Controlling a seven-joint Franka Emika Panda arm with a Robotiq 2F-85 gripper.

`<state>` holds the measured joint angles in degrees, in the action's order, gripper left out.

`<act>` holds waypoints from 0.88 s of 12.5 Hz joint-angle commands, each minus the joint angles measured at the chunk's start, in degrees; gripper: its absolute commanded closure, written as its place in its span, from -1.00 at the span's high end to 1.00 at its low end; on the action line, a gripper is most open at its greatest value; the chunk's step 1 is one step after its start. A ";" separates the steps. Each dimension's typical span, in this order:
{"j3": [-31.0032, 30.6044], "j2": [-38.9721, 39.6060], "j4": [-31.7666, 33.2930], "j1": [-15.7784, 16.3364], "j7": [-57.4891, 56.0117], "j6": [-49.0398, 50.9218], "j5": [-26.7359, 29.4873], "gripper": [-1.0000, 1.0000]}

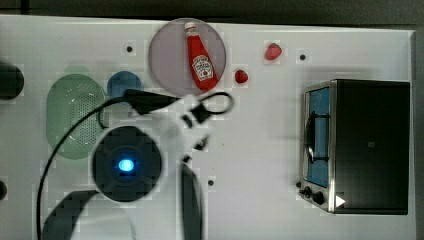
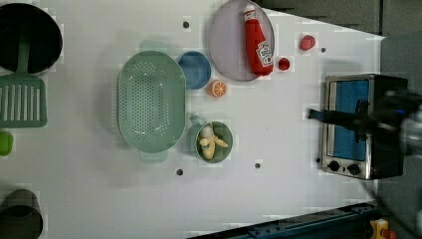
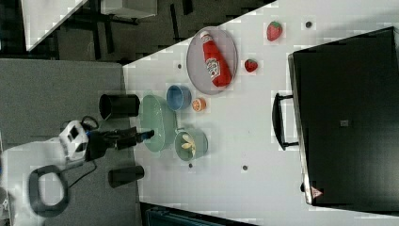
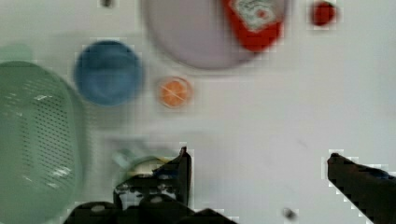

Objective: Pick Banana and place it in mug.

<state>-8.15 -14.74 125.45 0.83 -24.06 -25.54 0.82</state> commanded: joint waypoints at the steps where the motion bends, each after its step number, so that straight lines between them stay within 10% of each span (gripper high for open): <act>1: 7.05 -1.93 -2.86 -1.23 2.43 2.46 -0.41 1.00; 11: 13.22 -1.61 -13.21 -1.63 20.22 17.83 -2.42 1.00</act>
<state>6.84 -16.59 113.30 -1.50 -8.13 -9.09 -1.34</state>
